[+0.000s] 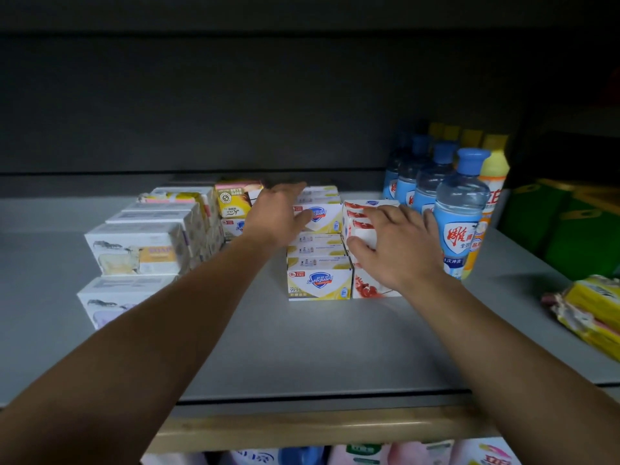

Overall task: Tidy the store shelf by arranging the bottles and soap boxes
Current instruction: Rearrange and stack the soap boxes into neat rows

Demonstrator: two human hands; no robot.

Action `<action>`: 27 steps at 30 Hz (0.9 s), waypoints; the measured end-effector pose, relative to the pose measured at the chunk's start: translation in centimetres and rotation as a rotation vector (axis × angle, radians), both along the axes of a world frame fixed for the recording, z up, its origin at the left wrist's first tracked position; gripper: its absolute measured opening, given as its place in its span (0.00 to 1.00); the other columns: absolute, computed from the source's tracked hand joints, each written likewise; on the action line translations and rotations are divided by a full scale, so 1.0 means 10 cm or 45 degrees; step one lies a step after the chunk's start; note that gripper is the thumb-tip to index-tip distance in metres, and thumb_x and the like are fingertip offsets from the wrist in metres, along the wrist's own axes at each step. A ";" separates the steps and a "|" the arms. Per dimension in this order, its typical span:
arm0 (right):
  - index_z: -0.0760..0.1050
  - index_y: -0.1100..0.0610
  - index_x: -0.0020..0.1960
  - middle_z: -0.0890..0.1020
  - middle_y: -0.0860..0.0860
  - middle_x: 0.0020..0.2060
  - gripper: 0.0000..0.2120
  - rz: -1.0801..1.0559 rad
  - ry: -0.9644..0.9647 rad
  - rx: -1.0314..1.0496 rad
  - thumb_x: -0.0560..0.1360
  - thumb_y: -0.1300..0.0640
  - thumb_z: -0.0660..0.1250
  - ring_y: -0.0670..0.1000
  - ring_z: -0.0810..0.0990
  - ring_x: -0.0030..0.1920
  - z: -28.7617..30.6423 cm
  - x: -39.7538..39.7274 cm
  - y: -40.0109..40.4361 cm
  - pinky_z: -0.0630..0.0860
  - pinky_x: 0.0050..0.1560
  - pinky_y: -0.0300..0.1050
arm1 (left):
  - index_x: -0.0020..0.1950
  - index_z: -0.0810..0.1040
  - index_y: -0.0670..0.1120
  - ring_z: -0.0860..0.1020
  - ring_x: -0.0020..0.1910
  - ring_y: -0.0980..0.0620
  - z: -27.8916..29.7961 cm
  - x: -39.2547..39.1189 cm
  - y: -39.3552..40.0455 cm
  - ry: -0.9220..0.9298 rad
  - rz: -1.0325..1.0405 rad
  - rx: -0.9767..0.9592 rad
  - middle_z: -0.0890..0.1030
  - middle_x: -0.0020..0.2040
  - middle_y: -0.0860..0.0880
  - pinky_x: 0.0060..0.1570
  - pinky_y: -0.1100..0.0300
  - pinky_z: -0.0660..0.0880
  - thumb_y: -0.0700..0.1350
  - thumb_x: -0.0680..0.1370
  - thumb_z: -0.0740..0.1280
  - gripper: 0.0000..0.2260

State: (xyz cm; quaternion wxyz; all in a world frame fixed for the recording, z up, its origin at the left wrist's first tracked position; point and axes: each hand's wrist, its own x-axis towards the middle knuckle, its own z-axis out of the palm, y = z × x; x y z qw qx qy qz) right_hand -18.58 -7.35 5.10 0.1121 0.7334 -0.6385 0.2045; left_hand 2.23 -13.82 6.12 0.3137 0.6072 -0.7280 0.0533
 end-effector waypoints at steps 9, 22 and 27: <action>0.70 0.53 0.70 0.74 0.53 0.67 0.27 0.234 -0.079 -0.144 0.76 0.41 0.63 0.57 0.67 0.69 0.18 0.66 0.02 0.58 0.73 0.55 | 0.61 0.81 0.47 0.78 0.53 0.42 0.18 1.05 0.99 0.033 0.055 -0.413 0.83 0.55 0.45 0.53 0.59 0.69 0.50 0.75 0.66 0.16; 0.68 0.54 0.71 0.75 0.55 0.65 0.28 0.424 0.065 -0.064 0.74 0.46 0.69 0.58 0.72 0.64 0.27 1.85 -0.66 0.69 0.64 0.51 | 0.58 0.82 0.44 0.75 0.58 0.41 -0.36 1.93 1.00 0.094 0.181 -0.476 0.82 0.57 0.47 0.62 0.55 0.67 0.59 0.76 0.62 0.22; 0.69 0.53 0.70 0.78 0.57 0.60 0.24 0.302 0.154 -0.009 0.76 0.47 0.67 0.61 0.77 0.58 0.37 2.11 -1.10 0.74 0.53 0.51 | 0.59 0.81 0.45 0.74 0.60 0.42 -0.39 1.95 0.99 0.154 0.156 -0.489 0.82 0.57 0.49 0.60 0.55 0.69 0.59 0.75 0.63 0.22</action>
